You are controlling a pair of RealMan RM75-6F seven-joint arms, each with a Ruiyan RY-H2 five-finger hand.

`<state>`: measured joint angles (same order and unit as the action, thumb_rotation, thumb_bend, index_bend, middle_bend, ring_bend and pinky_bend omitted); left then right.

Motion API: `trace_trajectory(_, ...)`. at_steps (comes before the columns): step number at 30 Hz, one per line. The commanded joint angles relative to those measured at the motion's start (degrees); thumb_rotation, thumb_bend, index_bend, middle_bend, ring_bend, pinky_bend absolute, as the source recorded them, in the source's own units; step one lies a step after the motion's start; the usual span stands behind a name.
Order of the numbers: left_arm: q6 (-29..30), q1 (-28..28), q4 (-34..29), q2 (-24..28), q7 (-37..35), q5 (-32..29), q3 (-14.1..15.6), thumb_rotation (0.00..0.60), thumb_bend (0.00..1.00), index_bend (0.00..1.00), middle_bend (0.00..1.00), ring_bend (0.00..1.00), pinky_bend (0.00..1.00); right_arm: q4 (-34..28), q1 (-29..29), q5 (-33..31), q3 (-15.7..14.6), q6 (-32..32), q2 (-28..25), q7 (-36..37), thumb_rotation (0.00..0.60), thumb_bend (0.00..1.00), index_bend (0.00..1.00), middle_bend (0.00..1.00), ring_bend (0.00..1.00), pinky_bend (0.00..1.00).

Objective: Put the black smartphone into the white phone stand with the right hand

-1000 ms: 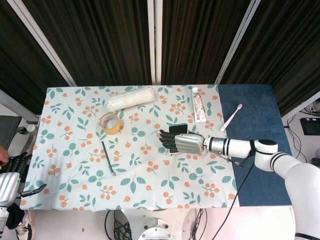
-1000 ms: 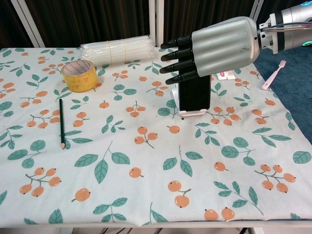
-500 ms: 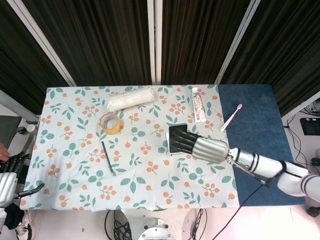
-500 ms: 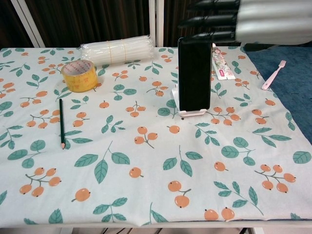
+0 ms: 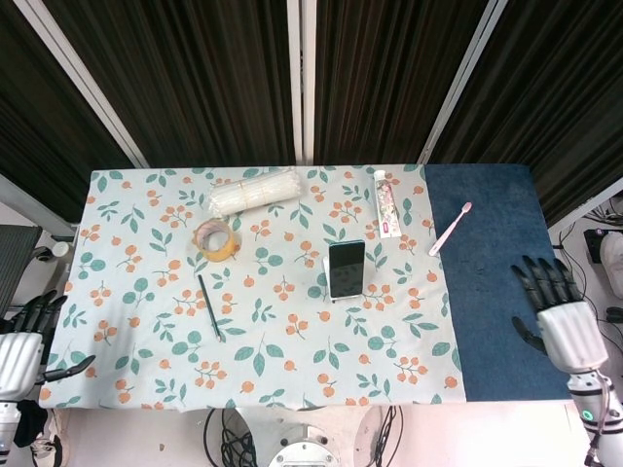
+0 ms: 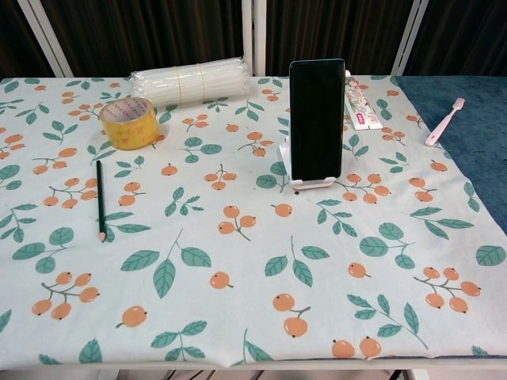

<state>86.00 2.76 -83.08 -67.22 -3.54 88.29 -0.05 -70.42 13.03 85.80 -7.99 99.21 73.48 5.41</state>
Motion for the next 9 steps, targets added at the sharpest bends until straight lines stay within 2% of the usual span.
trace_trajectory(1, -0.27, 0.26, -0.4, 0.17, 0.34, 0.32, 0.13, 0.3, 0.08, 0.1, 0.06, 0.07, 0.22, 4.47, -7.55, -8.75, 1.74, -5.45, 4.65, 10.21, 0.6, 0.19, 0.0, 0.0, 0.0, 0.0)
trace_trajectory(9, -0.87, 0.65, -0.28, 0.39, 0.0, 0.15, 0.07, 0.303, 0.08, 0.1, 0.06, 0.07, 0.22, 6.57, -7.92, -7.87, 4.94, -8.49, 6.66, 13.01, 0.6, 0.2, 0.0, 0.0, 0.0, 0.0)
